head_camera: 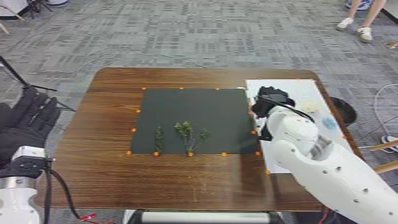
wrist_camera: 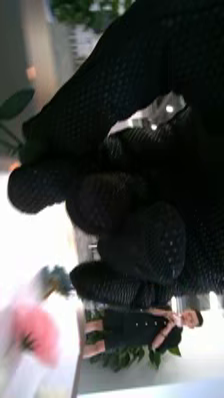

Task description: Arrange flowers

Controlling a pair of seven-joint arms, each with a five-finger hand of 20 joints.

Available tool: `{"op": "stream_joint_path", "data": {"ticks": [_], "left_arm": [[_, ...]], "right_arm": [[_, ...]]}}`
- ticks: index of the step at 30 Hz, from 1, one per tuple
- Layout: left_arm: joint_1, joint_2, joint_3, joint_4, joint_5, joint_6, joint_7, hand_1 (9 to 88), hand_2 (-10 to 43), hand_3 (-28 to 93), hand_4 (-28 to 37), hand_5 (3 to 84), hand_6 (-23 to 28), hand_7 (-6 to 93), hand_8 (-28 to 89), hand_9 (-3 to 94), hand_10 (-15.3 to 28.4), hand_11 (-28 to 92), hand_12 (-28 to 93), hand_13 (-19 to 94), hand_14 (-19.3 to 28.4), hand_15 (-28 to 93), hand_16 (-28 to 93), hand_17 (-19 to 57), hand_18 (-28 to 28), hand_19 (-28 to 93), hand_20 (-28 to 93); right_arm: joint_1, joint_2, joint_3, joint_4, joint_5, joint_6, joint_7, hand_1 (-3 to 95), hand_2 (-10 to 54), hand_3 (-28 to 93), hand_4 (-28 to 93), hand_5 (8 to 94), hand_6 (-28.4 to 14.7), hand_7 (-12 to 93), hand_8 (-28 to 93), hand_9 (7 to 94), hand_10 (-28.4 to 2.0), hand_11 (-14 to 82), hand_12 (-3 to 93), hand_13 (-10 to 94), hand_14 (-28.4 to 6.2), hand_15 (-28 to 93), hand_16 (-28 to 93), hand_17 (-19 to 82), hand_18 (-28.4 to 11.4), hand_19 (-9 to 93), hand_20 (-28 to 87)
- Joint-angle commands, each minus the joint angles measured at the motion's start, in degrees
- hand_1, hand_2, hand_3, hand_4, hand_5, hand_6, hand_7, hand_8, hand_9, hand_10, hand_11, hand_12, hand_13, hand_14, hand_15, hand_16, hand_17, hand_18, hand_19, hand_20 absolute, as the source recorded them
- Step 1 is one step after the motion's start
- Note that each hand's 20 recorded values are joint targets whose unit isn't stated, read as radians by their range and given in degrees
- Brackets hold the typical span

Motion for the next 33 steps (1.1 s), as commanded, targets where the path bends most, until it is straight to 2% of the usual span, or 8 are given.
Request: {"op": "stream_joint_path", "data": {"ticks": [1, 4, 6, 7, 9, 21, 25, 33], "left_arm": [[1.7, -0.29, -0.46, -0.53, 0.74, 0.3, 0.59, 23.9, 11.5, 75, -28.3, 40.8, 6.5, 9.0, -8, 32.7, 13.4, 18, 10, 23, 13.7, 22, -4, -3.7, 10.2, 19, 11], [1.5, -0.2, -0.41, -0.51, 0.78, 0.58, 0.54, 23.9, 11.5, 76, -28.3, 40.8, 6.5, 9.1, -8, 32.6, 13.4, 18, 10, 23, 13.6, 22, -4, -3.7, 10.2, 19, 11], [1.4, -0.21, -0.32, -0.83, 1.58, 2.1, 0.18, 24.0, 11.4, 76, -28.3, 40.8, 6.5, 9.0, -8, 32.6, 13.4, 18, 10, 23, 13.6, 22, -4, -3.8, 10.2, 19, 11], [1.0, -0.09, -0.11, -0.59, 2.3, 2.23, 0.05, 24.0, 11.4, 76, -28.3, 40.8, 6.5, 9.1, -8, 32.6, 13.4, 18, 10, 23, 13.6, 22, -4, -3.7, 10.2, 19, 11], [0.6, 0.04, 0.04, -0.39, 1.61, 1.75, 0.0, 24.0, 11.5, 76, -28.3, 40.8, 6.5, 9.2, -8, 32.6, 13.4, 18, 10, 23, 13.6, 22, -3, -3.7, 10.2, 19, 11], [-0.3, 0.02, 0.37, 0.04, 1.83, 1.45, -0.9, 24.1, 11.8, 75, -28.3, 41.1, 6.7, 9.2, -8, 32.8, 13.5, 18, 10, 23, 13.7, 22, -4, -3.7, 10.1, 19, 11], [0.1, 0.15, -0.25, -0.07, 1.69, 1.54, -0.8, 24.0, 11.8, 75, -28.3, 41.1, 6.6, 9.3, -8, 32.8, 13.5, 18, 10, 23, 13.7, 22, -4, -3.7, 10.1, 19, 11], [0.8, 0.12, -0.33, -0.25, 1.55, 1.36, -0.7, 24.0, 11.8, 76, -28.3, 41.1, 6.6, 9.3, -8, 32.8, 13.6, 18, 10, 23, 13.8, 22, -4, -3.7, 10.2, 19, 11]], "right_arm": [[-3.2, -3.8, 2.2, -4.6, 3.3, 2.4, 0.9, 46.8, -9.5, 75, -9, 80.3, -1.6, 38, 25, 81.7, -11.9, 44.8, 61.6, 80, -12.0, 75, 42, 38, -28.4, 83, 32], [-5.2, -5.9, 1.7, -5.6, 2.5, 4.1, 0.8, 47.2, -9.5, 75, -10, 80.3, -1.7, 38, 25, 81.7, -12.0, 45.0, 61.4, 80, -12.0, 75, 42, 38, -28.4, 84, 32], [-6.1, -6.8, 0.4, -5.9, 1.1, 4.0, 0.1, 47.7, -9.5, 74, -10, 79.7, -1.8, 38, 25, 81.6, -12.2, 45.3, 61.4, 80, -12.0, 75, 42, 38, -28.4, 84, 32], [-6.2, -7.2, -0.3, -5.8, 0.7, 4.4, 0.0, 47.8, -9.5, 74, -11, 79.2, -1.8, 38, 25, 81.3, -12.3, 45.6, 61.3, 80, -11.8, 75, 42, 38, -28.4, 84, 31], [-6.3, -8.4, -1.1, -5.1, 0.6, 4.5, 0.0, 48.2, -9.5, 73, -12, 78.0, -1.8, 40, 24, 80.4, -12.5, 46.4, 61.0, 80, -11.9, 75, 42, 37, -28.4, 84, 31], [-7.3, -10.0, -3.1, -0.8, -3.3, 4.4, 1.3, 48.5, -9.5, 74, -14, 76.2, -1.9, 42, 23, 78.8, -12.6, 47.3, 61.1, 79, -11.8, 75, 43, 37, -28.4, 85, 30], [-8.2, -9.8, -2.4, -1.0, -2.5, 3.0, 2.7, 48.4, -9.5, 74, -15, 75.4, -1.9, 43, 22, 78.2, -12.7, 47.4, 61.3, 78, -11.9, 75, 43, 36, -28.3, 85, 29], [-10.4, -9.5, -1.8, -2.5, -2.6, 2.3, 3.0, 48.8, -9.5, 74, -17, 74.2, -2.2, 44, 21, 77.3, -13.0, 47.2, 61.5, 77, -12.4, 76, 43, 36, -28.4, 85, 29]]}}
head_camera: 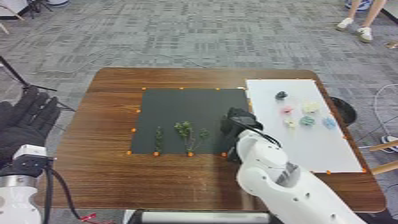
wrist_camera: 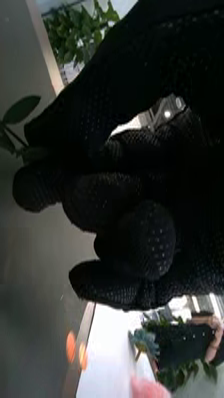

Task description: Arrange flowers

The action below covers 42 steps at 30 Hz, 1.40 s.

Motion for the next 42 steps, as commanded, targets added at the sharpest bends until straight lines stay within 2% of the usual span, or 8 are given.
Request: {"op": "stream_joint_path", "data": {"ticks": [1, 5, 19, 30, 32, 37, 39, 42], "left_arm": [[1.1, 0.14, -0.19, -0.01, -0.05, -0.04, 0.03, 24.1, 11.9, 75, -28.3, 41.0, 6.6, 9.2, -8, 32.8, 13.5, 18, 10, 23, 13.8, 22, -4, -3.7, 10.2, 19, 11], [0.6, 0.16, 0.29, 0.25, 0.27, -0.13, 0.07, 24.2, 12.1, 75, -28.3, 41.1, 6.6, 9.2, -8, 32.9, 13.5, 18, 10, 23, 13.7, 22, -4, -3.7, 10.2, 19, 11], [0.8, -0.11, 0.32, 0.25, 0.17, -0.08, -0.02, 24.2, 12.4, 75, -28.3, 41.2, 6.6, 9.4, -8, 33.0, 13.5, 18, 9, 23, 13.8, 23, -4, -3.8, 10.2, 19, 11], [0.7, -0.12, 0.37, 0.27, 0.15, -0.08, -0.01, 24.2, 12.5, 75, -28.3, 41.2, 6.5, 9.5, -8, 33.0, 13.5, 18, 10, 23, 13.8, 23, -4, -3.8, 10.2, 19, 11], [0.8, 0.13, 0.52, 0.1, -0.31, 0.33, 0.76, 24.1, 12.4, 75, -28.3, 41.1, 6.5, 9.5, -8, 32.9, 13.5, 18, 10, 23, 13.8, 23, -4, -3.8, 10.2, 19, 11], [1.3, 0.31, 0.18, -0.11, -0.55, 0.32, 1.48, 24.7, 13.2, 76, -28.3, 41.3, 6.5, 9.8, -8, 33.0, 13.4, 18, 10, 24, 13.7, 23, -4, -3.8, 10.2, 19, 11], [1.5, 0.57, 0.53, -0.53, -0.95, 2.03, 2.72, 24.9, 13.3, 76, -28.3, 41.4, 6.5, 9.8, -8, 33.1, 13.5, 18, 10, 24, 13.7, 23, -4, -3.8, 10.3, 19, 11], [1.6, 0.66, 0.72, -0.71, -1.34, 2.72, 3.73, 25.0, 14.4, 77, -28.3, 42.1, 6.6, 10.4, -8, 33.9, 13.6, 19, 10, 24, 13.6, 23, -4, -3.5, 10.3, 19, 11]], "right_arm": [[-2.1, 0.6, 0.7, -1.1, -0.1, -1.1, 1.0, 48.7, -9.5, 74, -17, 74.2, -2.2, 44, 21, 77.2, -13.0, 47.2, 61.5, 77, -12.5, 76, 43, 35, -28.4, 85, 29], [-1.6, 0.3, 0.3, -1.1, -0.4, -0.8, 1.0, 48.6, -9.5, 75, -16, 74.1, -2.4, 45, 21, 76.9, -13.1, 47.0, 61.8, 77, -12.7, 76, 43, 35, -28.4, 85, 29], [-1.9, -0.5, -0.1, -1.7, -0.1, 0.8, 0.4, 49.2, -9.5, 75, -17, 74.4, -2.4, 44, 21, 77.1, -13.5, 47.0, 61.0, 77, -13.0, 76, 42, 35, -28.4, 85, 29], [-2.4, -1.7, 0.1, -1.2, 0.4, -2.1, 0.8, 48.1, -9.5, 75, -18, 75.1, -2.6, 43, 21, 77.3, -13.8, 46.8, 61.0, 77, -13.2, 76, 42, 35, -28.4, 85, 29], [-2.3, -1.4, 0.3, -1.3, 0.6, -3.8, 0.3, 46.5, -9.5, 74, -17, 75.1, -2.9, 41, 20, 76.5, -14.4, 47.5, 59.9, 77, -13.4, 76, 42, 35, -28.4, 85, 29], [-1.9, -1.2, 0.4, -1.5, 0.7, -5.4, 0.4, 44.4, -9.5, 72, -18, 73.6, -3.2, 39, 20, 74.5, -15.4, 50.0, 56.9, 76, -13.5, 76, 43, 34, -28.4, 85, 29], [-1.7, -1.4, 0.8, -1.7, 1.1, -7.2, 0.5, 43.3, -9.5, 71, -18, 72.8, -3.7, 38, 20, 73.6, -16.3, 53.2, 50.4, 76, -13.7, 76, 43, 34, -28.4, 84, 29], [-1.2, -1.7, 1.0, -1.8, 1.6, -9.3, 0.8, 38.2, -9.5, 72, -18, 72.9, -4.9, 35, 18, 72.7, -17.3, 53.2, 48.2, 75, -14.1, 76, 43, 33, -28.4, 83, 28]]}}
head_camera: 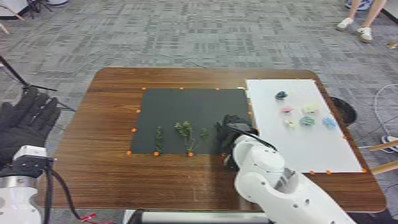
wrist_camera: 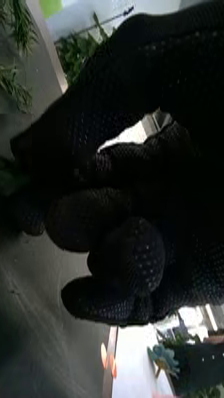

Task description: Arrange flowers

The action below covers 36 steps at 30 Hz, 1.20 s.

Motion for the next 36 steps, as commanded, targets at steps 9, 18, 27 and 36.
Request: {"op": "stream_joint_path", "data": {"ticks": [9, 18, 27, 36], "left_arm": [[1.3, 0.57, 0.47, -0.73, -1.14, 2.91, 3.3, 24.6, 12.9, 77, -28.3, 42.4, 7.0, 10.7, -9, 33.9, 13.8, 19, 10, 25, 13.7, 24, -4, -3.4, 10.3, 19, 11], [1.4, 0.53, 0.17, -0.59, -1.24, 2.52, 3.17, 24.5, 12.5, 77, -28.3, 42.0, 7.0, 10.7, -9, 33.3, 13.8, 19, 10, 25, 13.7, 25, -4, -3.4, 10.3, 19, 11], [1.7, 0.54, -0.07, -0.74, -2.2, 1.73, 3.68, 22.4, 13.1, 76, -28.3, 41.8, 7.0, 10.6, -8, 33.2, 13.8, 19, 10, 24, 13.9, 25, -4, -3.4, 10.3, 18, 11], [2.6, 0.31, -0.88, -1.13, -1.72, 1.0, 3.64, 18.4, 14.3, 75, -28.3, 41.5, 7.1, 9.8, -8, 32.8, 13.9, 19, 10, 24, 13.8, 24, -4, -3.5, 10.3, 18, 11]], "right_arm": [[0.7, 0.2, 1.8, 0.0, 0.4, -4.7, 1.5, 32.4, -9.5, 74, -18, 72.2, -7.0, 35, -7, 72.1, -17.8, 52.6, 47.3, 75, -14.5, 76, 42, 33, -28.4, 82, 27], [0.8, 1.4, 2.6, -0.7, 0.0, -6.8, 2.3, 29.9, -9.5, 73, -18, 70.9, -8.1, 33, -7, 71.8, -18.5, 51.0, 46.0, 74, -14.6, 75, 42, 33, -28.4, 82, 27], [0.4, 2.2, 4.5, -1.5, -1.6, -6.8, 2.6, 29.1, -9.5, 72, -17, 69.4, -10.1, 20, -6, 71.7, -20.1, 48.7, 43.7, 73, -14.9, 74, 42, 33, -28.4, 81, 27], [0.0, 5.6, 6.8, -3.8, -6.5, 4.3, -0.3, 28.1, -9.2, 71, -17, 66.2, -11.8, 10, -6, 71.8, -21.3, 46.3, 41.1, 73, -15.3, 74, 41, 32, -28.4, 81, 27]]}}
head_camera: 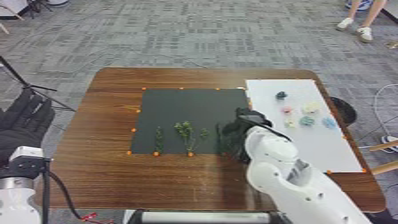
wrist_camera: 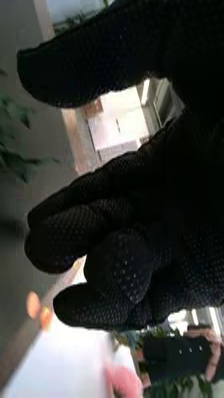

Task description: Arrange flowers

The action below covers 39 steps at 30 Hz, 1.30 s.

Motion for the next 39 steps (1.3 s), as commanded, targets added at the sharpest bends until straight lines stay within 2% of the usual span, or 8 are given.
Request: {"op": "stream_joint_path", "data": {"ticks": [1, 6, 13, 14, 18, 21, 24, 39], "left_arm": [[1.5, -0.2, -0.82, -0.71, 0.3, -0.89, 1.12, 18.6, 14.2, 75, -28.3, 41.4, 7.1, 9.8, -8, 32.8, 13.9, 18, 10, 24, 13.8, 24, -4, -3.4, 10.3, 18, 11], [2.1, -0.43, -0.78, -0.82, 0.03, -0.68, 1.55, 21.1, 12.8, 76, -28.3, 41.4, 7.0, 9.9, -8, 32.9, 13.9, 19, 10, 24, 13.7, 23, -4, -3.4, 10.3, 18, 11], [2.1, -0.5, -1.0, -0.72, 0.31, -0.91, 1.53, 21.7, 12.6, 76, -28.3, 41.5, 7.0, 10.1, -8, 32.8, 13.8, 19, 10, 24, 13.7, 23, -4, -3.4, 10.3, 18, 11], [2.3, -0.68, -1.27, -0.64, 0.39, -1.36, 1.34, 21.8, 12.6, 76, -28.3, 41.5, 7.0, 10.1, -8, 32.9, 13.7, 19, 10, 24, 13.7, 24, -4, -3.4, 10.4, 18, 11], [2.2, -0.74, -1.21, -0.63, 0.2, -0.66, 1.58, 21.9, 12.2, 76, -28.3, 41.5, 7.0, 10.0, -8, 32.7, 13.6, 19, 10, 24, 13.6, 23, -4, -3.5, 10.4, 18, 11], [2.7, -0.72, -1.47, -0.73, -0.19, -0.79, 1.88, 22.0, 12.1, 76, -28.3, 41.4, 6.9, 10.0, -8, 32.8, 13.7, 19, 10, 24, 13.7, 23, -4, -3.5, 10.4, 18, 11], [2.5, -0.74, -1.65, -0.39, -0.52, -1.82, 1.93, 22.2, 12.0, 76, -28.3, 41.4, 6.9, 10.0, -8, 32.9, 13.6, 18, 10, 24, 13.6, 23, -4, -3.5, 10.4, 18, 11], [1.8, -0.35, -0.93, -0.17, -0.32, -1.96, 1.52, 22.6, 11.5, 76, -28.3, 41.4, 6.7, 10.1, -8, 33.1, 13.3, 18, 10, 24, 13.6, 23, -3, -3.5, 10.4, 18, 11]], "right_arm": [[-0.2, 4.7, 1.4, -1.7, -8.6, 13.7, -3.0, 28.2, -9.2, 71, -17, 66.6, -10.9, 11, -6, 71.9, -21.2, 46.3, 40.8, 73, -15.3, 74, 41, 32, -28.4, 81, 27], [1.5, 8.1, 3.2, -1.5, -10.9, 16.9, -5.7, 29.4, -9.4, 74, -17, 68.5, -8.8, 13, -7, 74.3, -20.4, 42.5, 36.2, 73, -14.7, 73, 39, 31, -28.4, 80, 27], [1.4, 13.0, 11.4, -4.4, -2.5, 1.4, -5.3, 32.5, -9.5, 76, -19, 66.3, -8.6, 13, -8, 66.9, -21.1, 23.6, 23.2, 66, -16.4, 69, 35, 25, -28.4, 77, 28], [1.1, 13.7, 12.0, -4.5, -1.6, 0.6, -4.8, 33.2, -9.5, 76, -19, 66.3, -8.7, 13, -8, 66.3, -21.3, 21.6, 22.0, 66, -16.4, 69, 35, 25, -28.4, 76, 29], [-2.1, 15.2, 15.5, -4.7, 1.0, -1.8, -4.4, 35.9, -9.5, 77, -19, 65.9, -9.6, 10, -8, 61.4, -20.8, 16.3, 18.9, 65, -16.4, 70, 33, 25, -28.4, 79, 32], [-4.4, 15.8, 16.9, -4.9, 0.8, -2.6, -4.7, 37.1, -9.5, 78, -22, 65.4, -9.8, 9, -8, 59.6, -20.4, 15.3, 16.7, 64, -16.3, 71, 32, 26, -28.4, 78, 35], [-4.0, 15.5, 16.2, -3.7, 0.7, -2.7, -3.4, 37.3, -9.5, 79, -23, 65.4, -9.9, 9, -8, 58.4, -20.0, 14.8, 16.3, 64, -16.4, 72, 32, 26, -28.4, 78, 36], [-6.8, 14.1, 16.3, 0.0, 1.7, -1.7, -2.6, 36.3, -9.5, 79, -24, 66.3, -10.0, 8, -9, 59.3, -19.9, 14.1, 15.1, 65, -16.0, 74, 31, 27, -28.4, 78, 37]]}}
